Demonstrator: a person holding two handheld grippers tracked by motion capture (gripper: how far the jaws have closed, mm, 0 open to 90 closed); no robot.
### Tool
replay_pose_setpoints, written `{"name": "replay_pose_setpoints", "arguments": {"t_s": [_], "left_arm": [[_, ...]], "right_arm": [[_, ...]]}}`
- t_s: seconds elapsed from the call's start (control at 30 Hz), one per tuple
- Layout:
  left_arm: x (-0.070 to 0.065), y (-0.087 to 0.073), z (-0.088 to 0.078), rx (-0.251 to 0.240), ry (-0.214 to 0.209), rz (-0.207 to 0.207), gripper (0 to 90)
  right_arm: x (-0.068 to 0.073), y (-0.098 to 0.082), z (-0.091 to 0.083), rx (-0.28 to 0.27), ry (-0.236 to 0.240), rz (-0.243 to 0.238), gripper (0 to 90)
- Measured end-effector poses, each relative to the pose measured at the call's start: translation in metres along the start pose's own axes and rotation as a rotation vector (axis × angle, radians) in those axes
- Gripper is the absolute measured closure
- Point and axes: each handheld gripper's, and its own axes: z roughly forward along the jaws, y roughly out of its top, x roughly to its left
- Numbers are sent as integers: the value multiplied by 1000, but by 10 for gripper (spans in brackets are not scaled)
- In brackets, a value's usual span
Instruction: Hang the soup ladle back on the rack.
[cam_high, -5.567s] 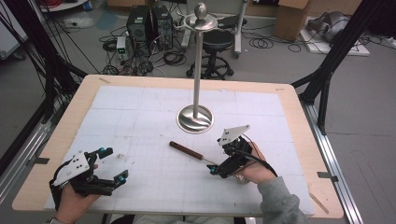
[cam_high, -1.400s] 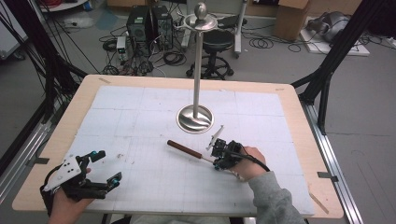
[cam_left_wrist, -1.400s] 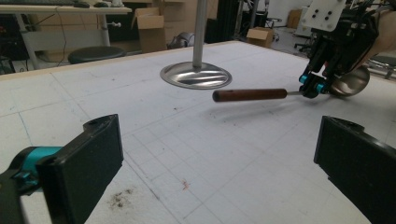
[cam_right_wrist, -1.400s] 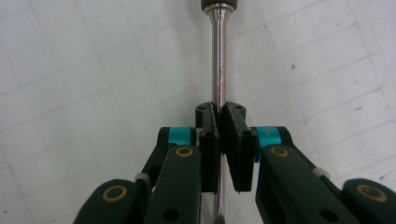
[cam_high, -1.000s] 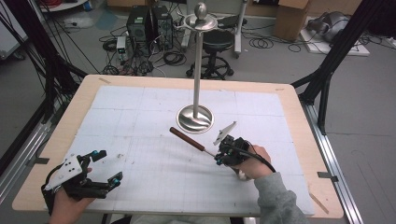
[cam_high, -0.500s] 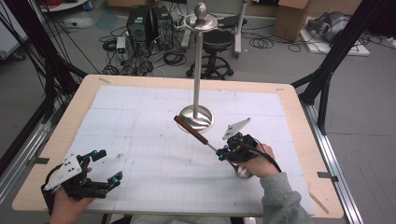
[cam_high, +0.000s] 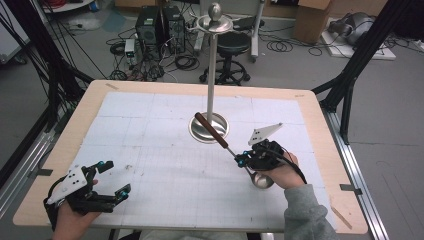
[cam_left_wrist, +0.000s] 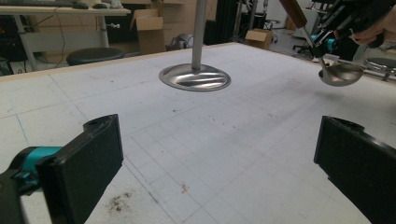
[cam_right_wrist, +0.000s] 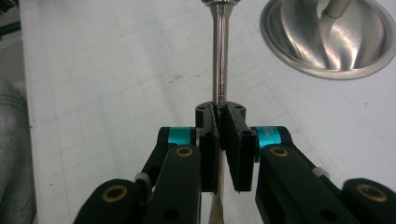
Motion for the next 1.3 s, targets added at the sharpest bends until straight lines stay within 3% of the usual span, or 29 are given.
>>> {"name": "replay_pose_setpoints", "arguments": {"t_s": [1.07, 1.3], "left_arm": [[0, 1, 0, -6, 4, 10, 17], [3, 1, -1, -26, 3, -26, 17]], "right_arm": [[-18, -13, -44, -245, 7, 11, 844], [-25, -13, -48, -270, 13, 13, 845]]}}
